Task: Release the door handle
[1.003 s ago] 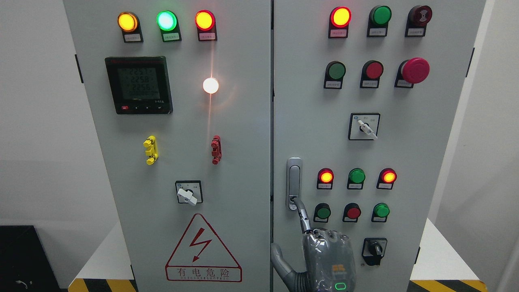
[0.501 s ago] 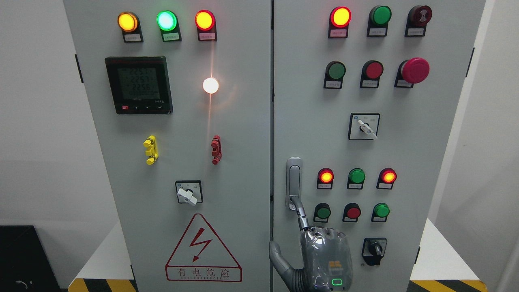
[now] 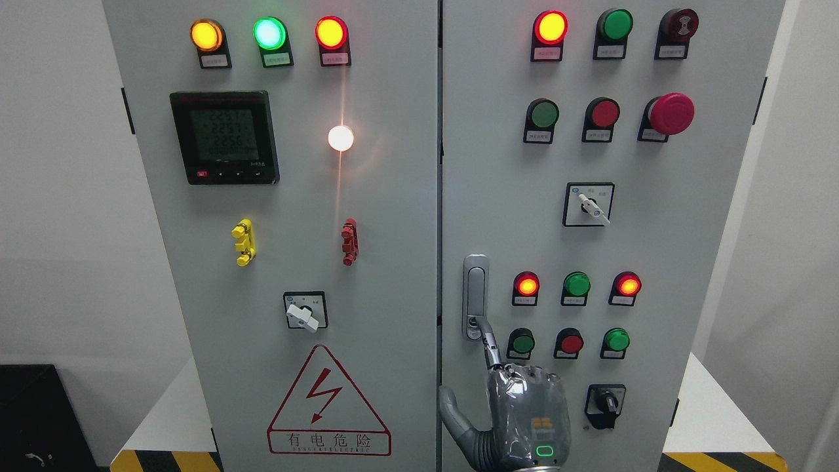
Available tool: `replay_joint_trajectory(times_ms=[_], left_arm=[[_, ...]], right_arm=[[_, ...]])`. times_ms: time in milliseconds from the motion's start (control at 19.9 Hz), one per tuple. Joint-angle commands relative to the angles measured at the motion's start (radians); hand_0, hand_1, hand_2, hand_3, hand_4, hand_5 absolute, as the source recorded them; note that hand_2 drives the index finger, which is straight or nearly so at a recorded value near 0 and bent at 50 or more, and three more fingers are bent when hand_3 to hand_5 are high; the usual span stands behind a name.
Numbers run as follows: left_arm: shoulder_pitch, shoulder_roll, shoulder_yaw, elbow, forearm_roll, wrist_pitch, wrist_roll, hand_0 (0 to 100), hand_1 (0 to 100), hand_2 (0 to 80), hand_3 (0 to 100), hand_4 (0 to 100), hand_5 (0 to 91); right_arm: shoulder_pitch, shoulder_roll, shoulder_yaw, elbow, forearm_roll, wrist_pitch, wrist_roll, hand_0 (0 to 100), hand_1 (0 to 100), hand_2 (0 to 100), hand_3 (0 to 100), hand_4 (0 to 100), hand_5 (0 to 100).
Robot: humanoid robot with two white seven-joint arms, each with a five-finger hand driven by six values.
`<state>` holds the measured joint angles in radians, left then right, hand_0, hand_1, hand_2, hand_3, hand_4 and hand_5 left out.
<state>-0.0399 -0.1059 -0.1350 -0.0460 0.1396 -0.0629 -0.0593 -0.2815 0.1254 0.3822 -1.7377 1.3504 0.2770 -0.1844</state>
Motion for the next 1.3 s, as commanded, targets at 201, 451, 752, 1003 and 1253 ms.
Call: replay_joint_trajectory(times_ms=[201, 451, 752, 1003, 1253], left_arm=[[0.000, 0.000, 0.000, 0.000, 0.000, 0.000, -0.001, 12, 56, 0.0, 0, 0, 0.0], [0.000, 0.000, 0.000, 0.000, 0.000, 0.000, -0.001, 12, 56, 0.0, 0, 0, 0.0], [0.000, 0.000, 0.000, 0.000, 0.000, 0.000, -0.001, 12, 56, 0.0, 0, 0, 0.0], [0.000, 0.000, 0.000, 0.000, 0.000, 0.000, -0.001, 12, 56, 0.0, 0, 0, 0.0], [0.000, 0.000, 0.000, 0.000, 0.000, 0.000, -0.001, 12, 56, 0.0, 0, 0, 0.0]], right_arm=[[-0.004, 0.000, -0.002, 0.021, 0.012, -0.002, -0.004, 36, 31, 5, 100, 100, 100], [-0.002, 0.000, 0.001, 0.020, 0.010, -0.002, -0.006, 36, 31, 5, 100, 100, 100], [-0.004, 0.000, 0.001, 0.023, 0.010, -0.002, -0.004, 36, 31, 6, 100, 100, 100], [-0.002, 0.000, 0.003, 0.023, 0.010, -0.004, -0.004, 36, 31, 6, 100, 100, 100], [-0.002, 0.000, 0.004, 0.029, 0.010, -0.004, -0.003, 36, 31, 6, 100, 100, 100]])
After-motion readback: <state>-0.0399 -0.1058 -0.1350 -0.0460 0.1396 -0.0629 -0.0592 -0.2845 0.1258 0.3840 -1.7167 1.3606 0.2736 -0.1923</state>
